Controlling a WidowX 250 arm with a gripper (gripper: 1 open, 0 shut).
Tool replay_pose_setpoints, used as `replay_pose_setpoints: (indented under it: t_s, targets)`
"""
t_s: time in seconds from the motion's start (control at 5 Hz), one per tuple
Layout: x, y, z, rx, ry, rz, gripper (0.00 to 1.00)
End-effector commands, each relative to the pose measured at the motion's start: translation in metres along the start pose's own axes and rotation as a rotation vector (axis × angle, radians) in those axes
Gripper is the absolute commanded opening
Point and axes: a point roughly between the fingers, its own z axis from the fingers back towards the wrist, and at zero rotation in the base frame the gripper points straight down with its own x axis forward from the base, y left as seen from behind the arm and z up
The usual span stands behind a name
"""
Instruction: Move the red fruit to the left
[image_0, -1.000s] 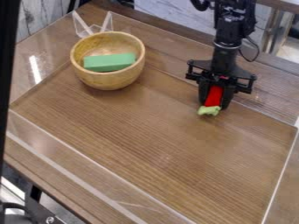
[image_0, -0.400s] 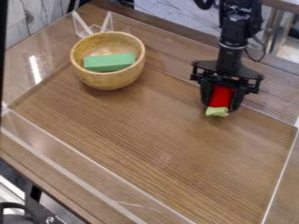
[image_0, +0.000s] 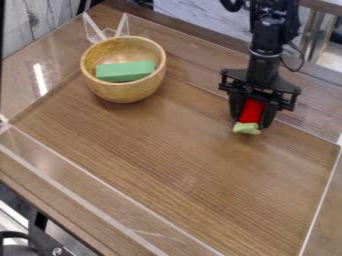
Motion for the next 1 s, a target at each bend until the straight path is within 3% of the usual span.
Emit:
replay_pose_setpoints:
  t_s: [0.0, 0.2, 0.4, 0.6, 0.8]
  targets:
    - [0.009, 0.011, 0.03, -0.018, -0.105, -0.004, 0.0]
    - [0.01, 0.021, 0.03, -0.012, -0.119, -0.006, 0.0]
    - [0.006, 0.02, 0.027, -0.005, -0.121, -0.011, 1.0]
    - [0.008, 0.02, 0.029, -0.012, -0.123, -0.02, 0.0]
    - [0.009, 0.021, 0.041, -0.027, -0.135, -0.03, 0.0]
